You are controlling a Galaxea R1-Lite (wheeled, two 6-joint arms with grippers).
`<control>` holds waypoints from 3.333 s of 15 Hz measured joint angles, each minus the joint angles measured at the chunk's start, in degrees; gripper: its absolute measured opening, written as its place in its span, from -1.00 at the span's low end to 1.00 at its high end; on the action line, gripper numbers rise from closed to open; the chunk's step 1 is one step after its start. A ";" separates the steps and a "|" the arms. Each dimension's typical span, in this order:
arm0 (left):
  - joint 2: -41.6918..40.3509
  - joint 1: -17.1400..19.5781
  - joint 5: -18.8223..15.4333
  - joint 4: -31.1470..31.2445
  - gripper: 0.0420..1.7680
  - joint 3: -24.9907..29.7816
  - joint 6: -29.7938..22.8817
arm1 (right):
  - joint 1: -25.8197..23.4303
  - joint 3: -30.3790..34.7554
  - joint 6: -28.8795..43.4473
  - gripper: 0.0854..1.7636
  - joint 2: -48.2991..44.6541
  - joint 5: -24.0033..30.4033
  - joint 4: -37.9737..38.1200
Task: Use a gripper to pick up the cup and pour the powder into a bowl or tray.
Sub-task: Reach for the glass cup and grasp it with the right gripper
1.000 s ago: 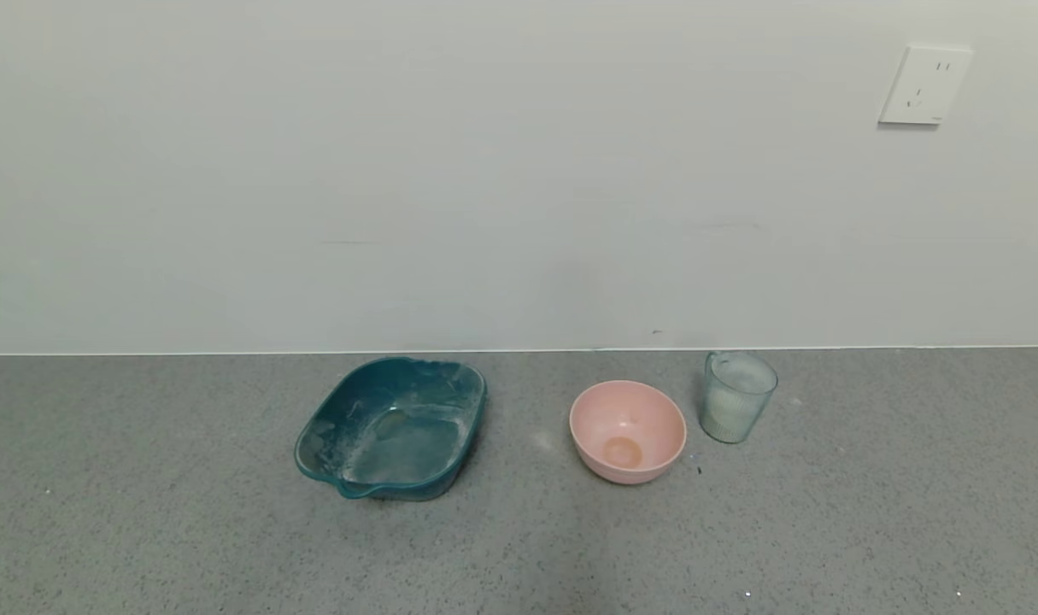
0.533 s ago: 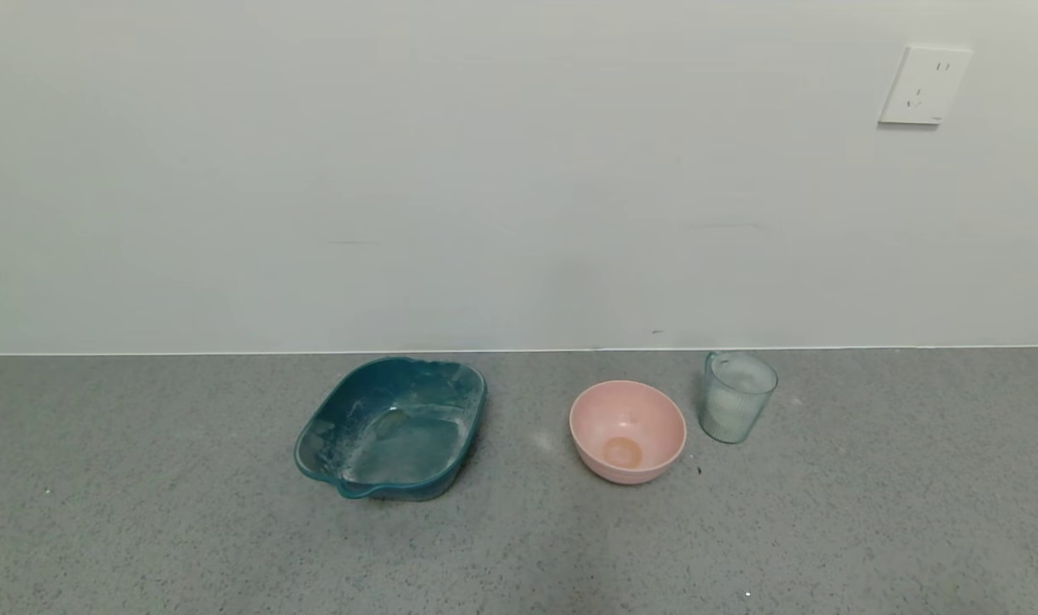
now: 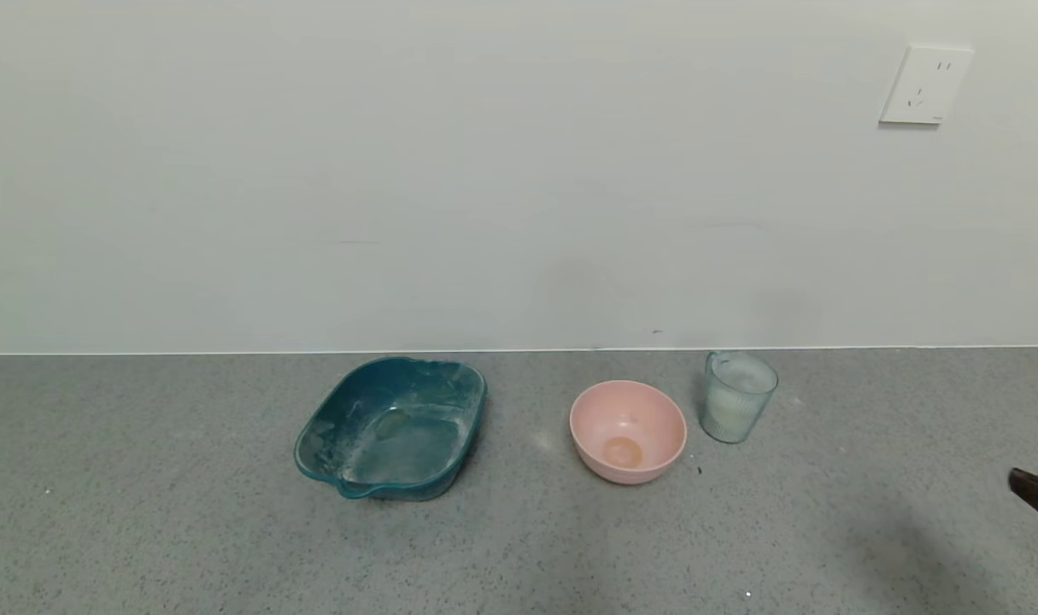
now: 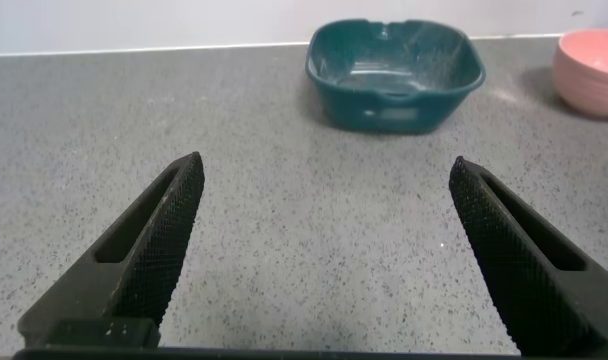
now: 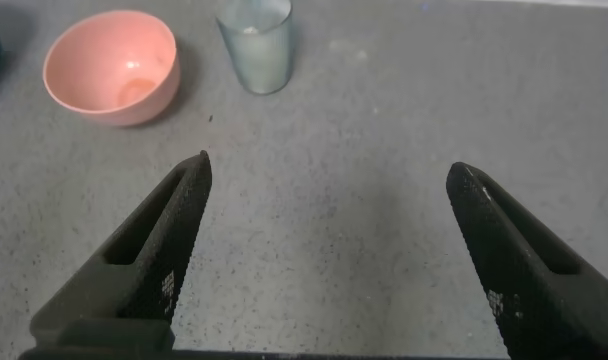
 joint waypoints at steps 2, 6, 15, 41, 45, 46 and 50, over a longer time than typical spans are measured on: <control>0.00 0.00 0.00 -3.93 1.00 -0.05 -0.02 | 0.00 1.02 0.16 0.94 6.47 1.24 -2.67; 0.00 0.00 0.00 1.00 1.00 0.00 -0.02 | -0.11 4.36 0.13 0.94 18.63 2.60 -13.95; 0.00 0.00 0.00 0.98 1.00 0.00 0.00 | -0.73 9.48 -0.13 0.94 40.94 2.88 -33.62; 0.00 0.00 0.00 1.00 1.00 0.00 0.00 | 5.55 -2.89 -0.77 0.94 70.17 5.08 -64.39; 0.00 0.00 0.00 1.00 1.00 0.00 0.00 | 6.16 -5.02 -0.90 0.94 72.19 5.05 -64.55; 0.00 0.00 0.00 1.00 1.00 0.00 0.00 | 6.27 -5.46 -0.90 0.94 72.52 5.02 -64.56; 0.00 0.00 0.00 1.00 1.00 0.00 -0.02 | 6.67 -6.75 -1.67 0.94 73.51 4.85 -65.02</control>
